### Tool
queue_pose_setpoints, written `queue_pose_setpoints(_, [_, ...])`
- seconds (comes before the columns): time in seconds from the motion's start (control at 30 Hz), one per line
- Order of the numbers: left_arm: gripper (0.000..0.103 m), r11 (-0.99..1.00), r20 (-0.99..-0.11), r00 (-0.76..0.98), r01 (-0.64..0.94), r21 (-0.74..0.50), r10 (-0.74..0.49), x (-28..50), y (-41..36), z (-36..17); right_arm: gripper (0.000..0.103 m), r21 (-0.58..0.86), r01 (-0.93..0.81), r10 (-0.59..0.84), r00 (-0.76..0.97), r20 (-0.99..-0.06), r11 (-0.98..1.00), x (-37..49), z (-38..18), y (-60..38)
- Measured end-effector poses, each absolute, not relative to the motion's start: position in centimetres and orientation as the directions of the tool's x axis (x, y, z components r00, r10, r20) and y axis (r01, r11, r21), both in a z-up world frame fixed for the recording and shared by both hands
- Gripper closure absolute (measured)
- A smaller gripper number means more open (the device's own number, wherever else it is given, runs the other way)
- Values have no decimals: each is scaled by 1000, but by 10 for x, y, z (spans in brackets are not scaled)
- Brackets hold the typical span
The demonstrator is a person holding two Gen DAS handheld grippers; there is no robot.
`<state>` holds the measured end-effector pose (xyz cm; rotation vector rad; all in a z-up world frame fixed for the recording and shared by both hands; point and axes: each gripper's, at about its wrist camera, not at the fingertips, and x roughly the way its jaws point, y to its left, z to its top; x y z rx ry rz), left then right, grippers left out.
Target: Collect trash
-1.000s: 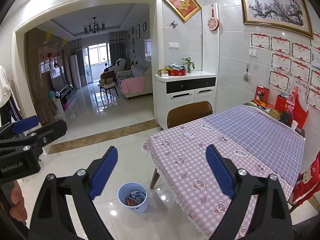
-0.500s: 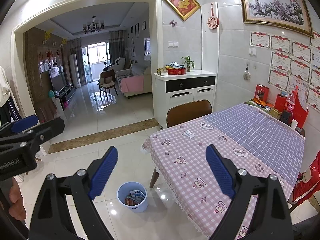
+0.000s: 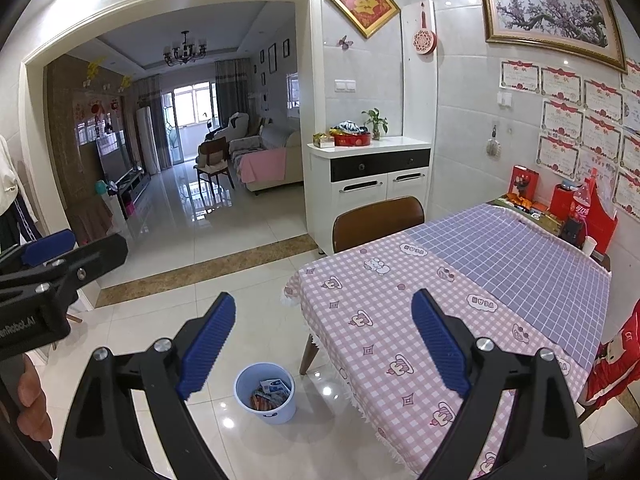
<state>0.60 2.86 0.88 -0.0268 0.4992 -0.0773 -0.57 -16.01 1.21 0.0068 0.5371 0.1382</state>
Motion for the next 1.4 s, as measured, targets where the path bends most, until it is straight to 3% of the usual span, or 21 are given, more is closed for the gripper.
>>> queue_pose_setpoints(1.4, [8, 994, -495, 862, 99, -42, -107, 25, 23, 1, 15, 42, -109, 114, 831, -544, 993, 8, 2, -151])
